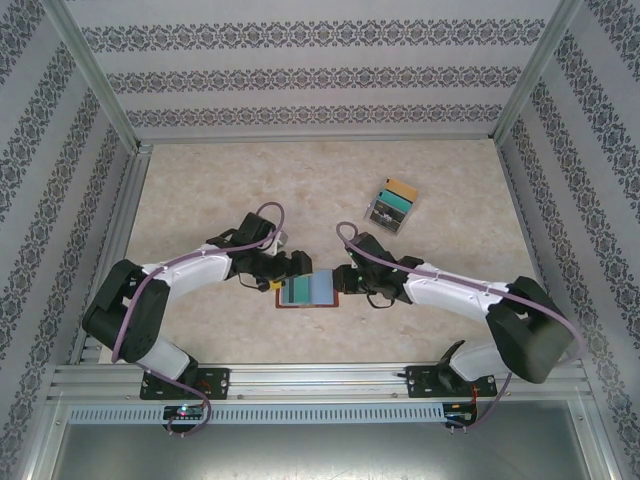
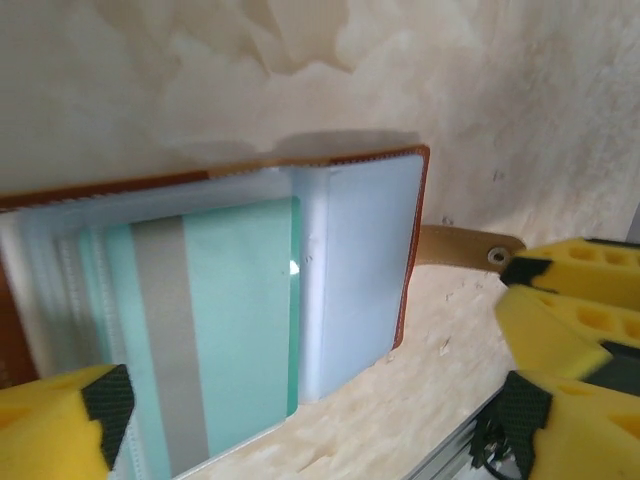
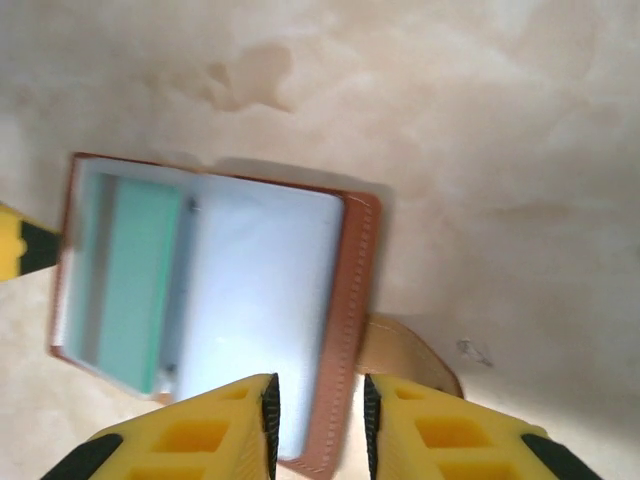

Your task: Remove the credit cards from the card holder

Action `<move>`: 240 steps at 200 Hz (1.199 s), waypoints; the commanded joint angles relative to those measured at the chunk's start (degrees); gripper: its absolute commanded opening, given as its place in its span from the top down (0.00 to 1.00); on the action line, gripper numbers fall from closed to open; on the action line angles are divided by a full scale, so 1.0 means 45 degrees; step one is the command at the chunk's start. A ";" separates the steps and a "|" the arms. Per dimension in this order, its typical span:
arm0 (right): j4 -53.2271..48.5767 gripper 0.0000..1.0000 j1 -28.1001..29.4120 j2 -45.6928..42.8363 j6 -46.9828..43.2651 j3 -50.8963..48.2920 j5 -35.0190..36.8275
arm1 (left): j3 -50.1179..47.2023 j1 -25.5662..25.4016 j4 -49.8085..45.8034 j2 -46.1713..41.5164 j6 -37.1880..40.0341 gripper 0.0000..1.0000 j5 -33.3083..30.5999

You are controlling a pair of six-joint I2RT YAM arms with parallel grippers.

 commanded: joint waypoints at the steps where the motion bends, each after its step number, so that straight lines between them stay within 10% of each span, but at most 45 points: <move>1: 0.0358 0.69 0.0094 -0.0042 0.0179 0.0511 -0.0849 | -0.0355 0.0320 -0.0795 -0.0257 0.0308 0.18 -0.0526; 61: 0.2473 0.80 0.0612 0.2149 0.1418 0.1176 -0.2577 | -0.0557 0.0330 -0.1042 0.0376 0.0324 0.88 -0.0977; 240: 0.3096 0.79 0.0339 0.4173 0.2427 0.1274 -0.3518 | -0.0927 0.0330 -0.0953 0.1229 0.0097 0.91 -0.1196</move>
